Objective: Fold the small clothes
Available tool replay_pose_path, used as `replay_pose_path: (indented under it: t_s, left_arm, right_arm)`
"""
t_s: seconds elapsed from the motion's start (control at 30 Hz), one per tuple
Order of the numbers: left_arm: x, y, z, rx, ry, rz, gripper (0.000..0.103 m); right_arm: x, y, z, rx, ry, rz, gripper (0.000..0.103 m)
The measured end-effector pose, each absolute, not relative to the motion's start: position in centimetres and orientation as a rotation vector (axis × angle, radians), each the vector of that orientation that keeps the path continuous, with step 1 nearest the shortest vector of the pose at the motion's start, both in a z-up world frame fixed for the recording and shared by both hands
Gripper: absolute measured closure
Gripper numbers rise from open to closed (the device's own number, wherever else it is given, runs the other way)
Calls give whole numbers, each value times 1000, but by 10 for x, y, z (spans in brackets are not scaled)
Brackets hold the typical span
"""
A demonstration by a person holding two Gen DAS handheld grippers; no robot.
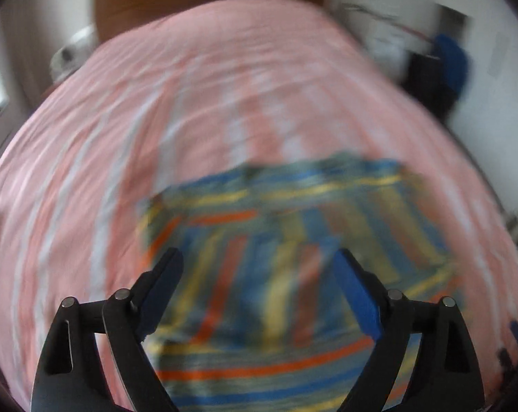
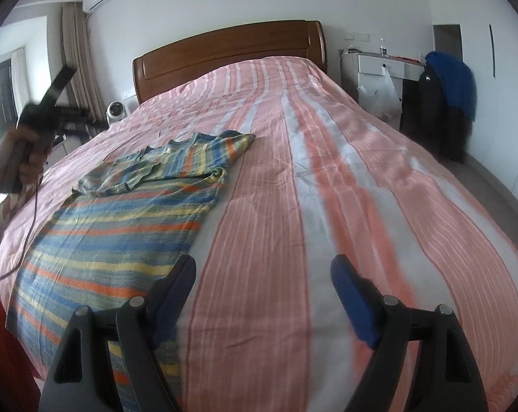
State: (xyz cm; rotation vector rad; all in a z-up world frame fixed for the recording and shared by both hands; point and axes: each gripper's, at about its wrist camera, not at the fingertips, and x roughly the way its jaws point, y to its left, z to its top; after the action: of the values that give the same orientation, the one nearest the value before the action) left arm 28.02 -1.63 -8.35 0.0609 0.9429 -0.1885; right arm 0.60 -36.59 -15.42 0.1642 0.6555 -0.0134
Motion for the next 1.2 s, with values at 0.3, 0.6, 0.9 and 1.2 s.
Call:
replay_pose_path:
  t_s: [0.3,0.6,0.9,1.2]
  left_arm:
    - [206,118,-152,21,1046,115,4]
    - [168,193,-174,-118,894,182,2]
    - [149,200,-183,-183,771,137,1]
    - [154,200,-187,-180,768,139,1]
  right_arm:
    - [19,-363,-135,135,716,29,23]
    - [204,-297,-81,539,909,449,23]
    - [341,-234,-183,634,1195,374,42]
    - [338,-225,-147,429,971,382,100]
